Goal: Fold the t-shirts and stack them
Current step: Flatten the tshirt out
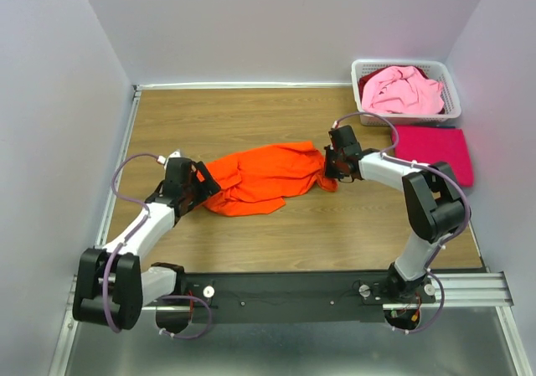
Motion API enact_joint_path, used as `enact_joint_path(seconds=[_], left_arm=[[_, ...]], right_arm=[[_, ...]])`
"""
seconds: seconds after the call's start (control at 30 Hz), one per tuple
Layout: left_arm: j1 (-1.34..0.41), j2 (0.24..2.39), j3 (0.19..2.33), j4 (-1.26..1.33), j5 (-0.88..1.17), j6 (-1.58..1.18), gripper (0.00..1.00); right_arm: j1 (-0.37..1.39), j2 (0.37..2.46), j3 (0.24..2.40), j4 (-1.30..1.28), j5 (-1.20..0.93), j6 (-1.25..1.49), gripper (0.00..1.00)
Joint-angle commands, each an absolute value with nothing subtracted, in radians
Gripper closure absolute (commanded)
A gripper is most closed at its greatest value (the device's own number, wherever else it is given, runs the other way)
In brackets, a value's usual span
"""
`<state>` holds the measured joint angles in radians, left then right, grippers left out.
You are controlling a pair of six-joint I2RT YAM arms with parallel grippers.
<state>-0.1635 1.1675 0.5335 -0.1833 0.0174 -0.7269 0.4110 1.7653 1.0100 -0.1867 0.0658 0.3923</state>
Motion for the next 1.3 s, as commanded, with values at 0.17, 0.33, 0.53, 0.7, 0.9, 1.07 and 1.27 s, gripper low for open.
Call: enact_joint_path(seconds=[0.17, 0.33, 0.53, 0.7, 0.9, 1.07, 1.27], left_arm=[[-0.135, 1.057, 0.488, -0.274, -0.161, -0.939, 0.08], [-0.121, 0.95, 0.393, -0.244, -0.175, -1.081, 0.09], [-0.12, 0.839, 0.288, -0.16, -0.202, -1.282, 0.22], [-0.118, 0.824, 0.242, -0.1, -0.242, -1.365, 0.35], [-0.118, 0.912, 0.252, -0.078, -0.229, -1.381, 0.37], [-0.118, 0.948, 0.253, -0.075, -0.224, -1.393, 0.38], [-0.118, 0.949, 0.242, -0.035, -0.267, -1.419, 0.55]], right_arm=[[0.414, 1.733, 0.976, -0.173, 0.054, 0.39, 0.99], [0.414, 1.735, 0.971, -0.167, 0.04, 0.387, 0.99], [0.411, 1.727, 0.968, -0.163, 0.028, 0.383, 0.99], [0.413, 1.715, 0.959, -0.155, 0.032, 0.382, 0.99], [0.41, 1.704, 0.956, -0.153, 0.032, 0.382, 0.99], [0.408, 1.698, 0.953, -0.152, 0.032, 0.385, 0.99], [0.405, 1.694, 0.948, -0.15, 0.034, 0.385, 0.99]])
